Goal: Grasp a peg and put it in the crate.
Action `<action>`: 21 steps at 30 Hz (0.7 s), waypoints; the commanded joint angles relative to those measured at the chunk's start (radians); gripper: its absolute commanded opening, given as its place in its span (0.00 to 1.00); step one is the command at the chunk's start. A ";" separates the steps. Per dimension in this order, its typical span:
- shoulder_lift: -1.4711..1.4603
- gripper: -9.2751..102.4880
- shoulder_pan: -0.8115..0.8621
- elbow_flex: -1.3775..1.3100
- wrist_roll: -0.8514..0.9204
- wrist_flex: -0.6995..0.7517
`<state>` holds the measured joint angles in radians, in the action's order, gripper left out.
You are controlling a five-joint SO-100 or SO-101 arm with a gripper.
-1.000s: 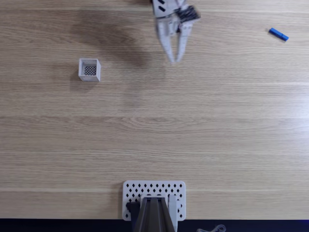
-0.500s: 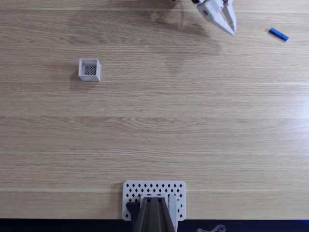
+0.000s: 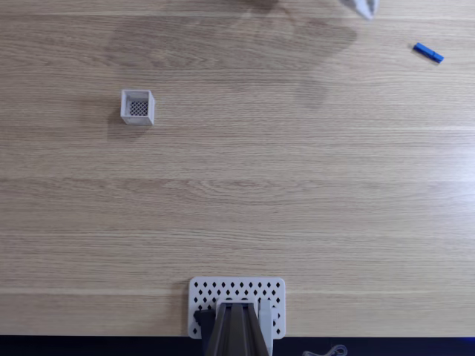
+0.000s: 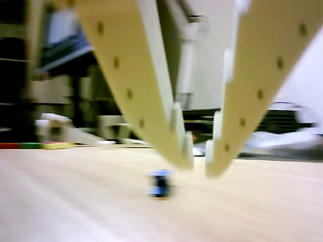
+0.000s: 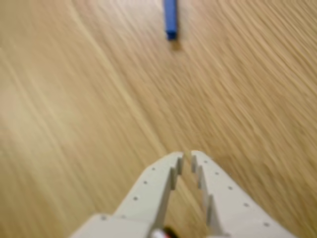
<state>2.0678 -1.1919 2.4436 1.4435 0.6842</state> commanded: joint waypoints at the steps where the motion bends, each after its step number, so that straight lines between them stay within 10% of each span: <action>1: -0.064 0.08 -0.051 -0.250 -0.069 0.012; 21: -0.601 0.22 0.055 -0.811 -0.080 -0.026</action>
<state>1.4542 -1.1888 1.7794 1.3576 0.6826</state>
